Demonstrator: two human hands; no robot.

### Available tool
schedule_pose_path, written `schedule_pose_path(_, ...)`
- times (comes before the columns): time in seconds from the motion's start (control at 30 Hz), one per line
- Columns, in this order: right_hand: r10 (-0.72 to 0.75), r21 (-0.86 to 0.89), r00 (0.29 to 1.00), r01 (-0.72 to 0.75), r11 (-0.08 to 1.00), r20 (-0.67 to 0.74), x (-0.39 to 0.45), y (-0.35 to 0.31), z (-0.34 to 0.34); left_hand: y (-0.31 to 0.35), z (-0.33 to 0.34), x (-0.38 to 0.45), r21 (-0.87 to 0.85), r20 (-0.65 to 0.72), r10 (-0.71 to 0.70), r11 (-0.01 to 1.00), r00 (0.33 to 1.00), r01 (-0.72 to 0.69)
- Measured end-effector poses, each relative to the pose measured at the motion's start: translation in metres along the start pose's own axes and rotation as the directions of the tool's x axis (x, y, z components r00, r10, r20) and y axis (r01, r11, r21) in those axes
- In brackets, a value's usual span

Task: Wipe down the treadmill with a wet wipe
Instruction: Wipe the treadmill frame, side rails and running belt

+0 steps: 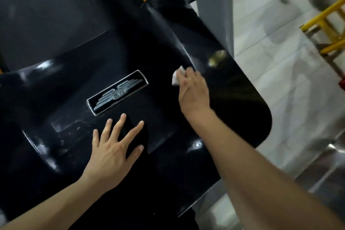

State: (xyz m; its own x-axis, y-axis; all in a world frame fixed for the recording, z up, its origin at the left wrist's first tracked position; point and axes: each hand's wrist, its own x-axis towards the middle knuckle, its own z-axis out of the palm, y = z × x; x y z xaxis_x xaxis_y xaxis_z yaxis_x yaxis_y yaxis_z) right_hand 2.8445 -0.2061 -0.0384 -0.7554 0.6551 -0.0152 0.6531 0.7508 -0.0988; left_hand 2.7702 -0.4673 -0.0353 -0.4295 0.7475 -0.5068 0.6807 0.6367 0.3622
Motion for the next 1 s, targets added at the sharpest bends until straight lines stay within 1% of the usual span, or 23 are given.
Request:
schedule_pose_path(0.1,0.115,0.074,0.993,-0.115,0.991,0.002,-0.064,-0.027,0.006,-0.001,-0.007,0.004,0.0,0.043,-0.012,1.0,0.999,0.012)
schedule_pose_path(0.17,0.154,0.118,0.988,-0.156,0.981,0.025,-0.098,-0.06,0.008,-0.003,-0.016,0.006,0.006,0.079,-0.009,1.0,0.997,0.009)
schedule_pose_path(0.33,0.106,0.259,0.985,-0.139,0.956,0.139,-0.156,-0.148,0.004,-0.024,-0.032,-0.014,-0.006,0.171,-0.01,1.0,0.985,0.011)
schedule_pose_path(0.43,0.114,0.276,0.968,-0.176,0.945,0.225,-0.176,-0.168,-0.012,-0.041,-0.04,-0.044,0.024,0.228,-0.05,0.999,0.972,0.046)
schedule_pose_path(0.47,0.076,0.303,0.957,-0.164,0.939,0.281,-0.181,-0.169,-0.015,-0.044,-0.042,-0.053,0.033,0.229,-0.044,0.999,0.972,0.037)
schedule_pose_path(0.53,0.021,0.402,0.934,-0.175,0.899,0.358,-0.192,-0.164,-0.023,-0.042,-0.048,-0.071,0.044,0.219,-0.029,0.999,0.975,0.02)
schedule_pose_path(0.6,0.04,0.479,0.933,-0.221,0.85,0.359,-0.204,-0.152,-0.036,-0.032,-0.054,-0.083,0.059,0.202,-0.007,0.998,0.979,-0.005)
schedule_pose_path(0.67,0.117,0.54,0.933,-0.296,0.788,0.341,-0.215,-0.134,-0.048,-0.014,-0.062,-0.095,0.093,0.168,0.038,0.994,0.985,-0.055)
schedule_pose_path(0.73,0.245,0.581,0.927,-0.37,0.725,0.284,-0.224,-0.107,-0.062,0.012,-0.071,-0.106,0.112,0.1,0.102,0.987,0.99,-0.113)
schedule_pose_path(0.83,0.379,0.604,0.9,-0.427,0.672,0.215,-0.234,-0.061,-0.088,0.06,-0.088,-0.124,0.103,0.034,0.132,0.985,0.991,-0.135)
schedule_pose_path(0.93,0.446,0.592,0.87,-0.477,0.649,0.212,-0.244,-0.015,-0.112,0.104,-0.096,-0.14,0.101,0.019,0.132,0.986,0.991,-0.133)
schedule_pose_path(1.0,0.446,0.588,0.87,-0.476,0.654,0.209,-0.248,0.014,-0.128,0.133,-0.101,-0.146,0.104,0.005,0.131,0.986,0.991,-0.131)
